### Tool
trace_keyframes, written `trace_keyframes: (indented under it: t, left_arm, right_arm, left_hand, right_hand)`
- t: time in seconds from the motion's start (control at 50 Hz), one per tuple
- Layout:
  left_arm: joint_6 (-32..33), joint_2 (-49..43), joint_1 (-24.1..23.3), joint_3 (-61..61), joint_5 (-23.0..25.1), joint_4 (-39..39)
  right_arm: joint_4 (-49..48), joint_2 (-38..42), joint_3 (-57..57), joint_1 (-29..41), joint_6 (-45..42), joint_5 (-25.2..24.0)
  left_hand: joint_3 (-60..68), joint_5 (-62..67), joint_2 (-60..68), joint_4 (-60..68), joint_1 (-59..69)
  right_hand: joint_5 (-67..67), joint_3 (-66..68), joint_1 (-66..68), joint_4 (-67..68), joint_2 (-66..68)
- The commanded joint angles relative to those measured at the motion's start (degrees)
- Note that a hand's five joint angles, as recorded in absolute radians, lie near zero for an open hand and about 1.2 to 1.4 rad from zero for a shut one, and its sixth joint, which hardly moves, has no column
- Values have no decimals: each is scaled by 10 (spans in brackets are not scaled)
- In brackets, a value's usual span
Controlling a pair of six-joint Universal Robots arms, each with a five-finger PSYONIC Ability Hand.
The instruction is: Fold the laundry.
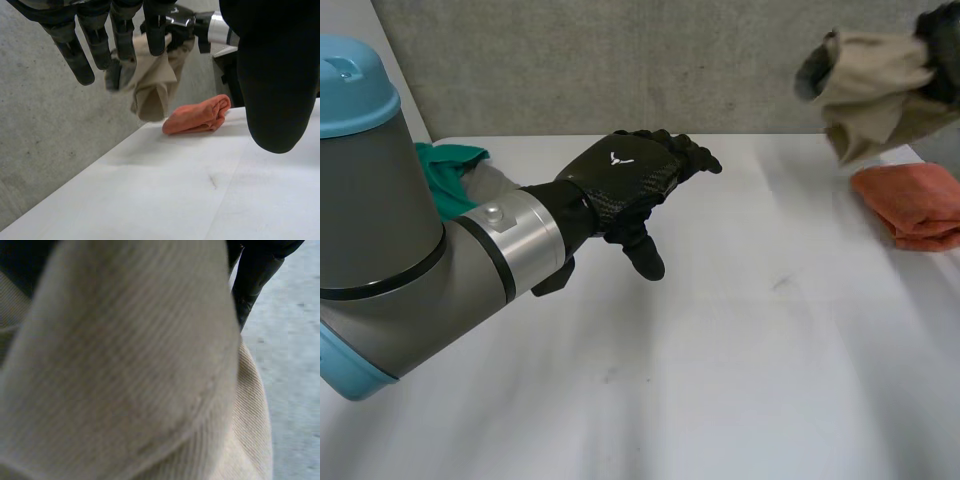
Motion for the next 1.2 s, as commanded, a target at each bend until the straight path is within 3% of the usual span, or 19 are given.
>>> trace_keyframes:
  t: [0.02, 0.16, 0.34, 0.54, 0.66, 0.68, 0.7, 0.76, 0.78, 0.9, 1.06, 1.14, 1.2]
  left_arm:
    - [0, 1, -1, -1, 0, 0]
    - [0, 0, -2, -2, 0, 0]
    - [1, -12, -3, -2, 0, 1]
    - [0, -15, -3, -2, -1, 1]
    - [0, -13, -3, -5, -1, 1]
    - [0, -13, -3, -5, -1, 1]
    - [0, -13, -3, -5, -1, 1]
    - [0, -13, -3, -5, -1, 1]
    - [0, -12, -3, -5, -1, 1]
    - [0, -8, -3, -5, -2, 1]
    - [-1, 4, -5, -5, -1, 1]
    - [-1, 8, -5, -5, -1, 1]
    - [-1, 8, -4, -4, -1, 1]
  right_arm:
    - [-6, 80, -103, -52, 27, -23]
    - [-71, 165, -140, -103, 28, -58]
    - [-85, 254, -132, -132, 23, -103]
    - [-90, 225, -39, -161, 3, -158]
    - [-81, 187, -9, -182, -4, -161]
    - [-76, 178, -3, -183, -5, -161]
    - [-71, 173, 0, -185, -6, -160]
    - [-30, 153, 16, -189, -22, -155]
    - [-15, 147, 19, -190, -30, -155]
    - [144, 90, 26, -212, -113, -136]
    - [358, 15, 28, -250, -285, -68]
    - [422, -23, 26, -270, -406, -4]
    - [427, -55, 14, -275, -482, 80]
  left_hand:
    - [37, 25, 26, 27, 27]
    - [37, 25, 26, 27, 27]
    - [41, 28, 30, 31, 30]
    - [41, 28, 30, 31, 30]
    - [41, 28, 30, 31, 30]
    - [41, 28, 30, 31, 30]
    - [41, 28, 30, 31, 30]
    - [41, 28, 30, 31, 30]
    - [41, 28, 30, 31, 30]
    - [39, 27, 28, 29, 28]
    - [39, 27, 28, 29, 28]
    - [36, 23, 25, 26, 25]
    - [36, 23, 25, 26, 25]
  right_hand:
    - [193, 145, 285, 118, 134]
    - [193, 145, 285, 118, 134]
    - [193, 145, 285, 118, 134]
    - [193, 145, 285, 118, 134]
    - [193, 145, 285, 118, 134]
    - [152, 104, 244, 77, 93]
    - [14, -34, 105, -61, -45]
    - [-507, -555, -415, -582, -566]
    - [-507, -555, -415, -582, -566]
    - [-507, -555, -415, -582, -566]
    - [-507, -555, -415, -582, -566]
    - [-507, -555, -415, -582, -566]
    - [-507, -555, -415, -582, -566]
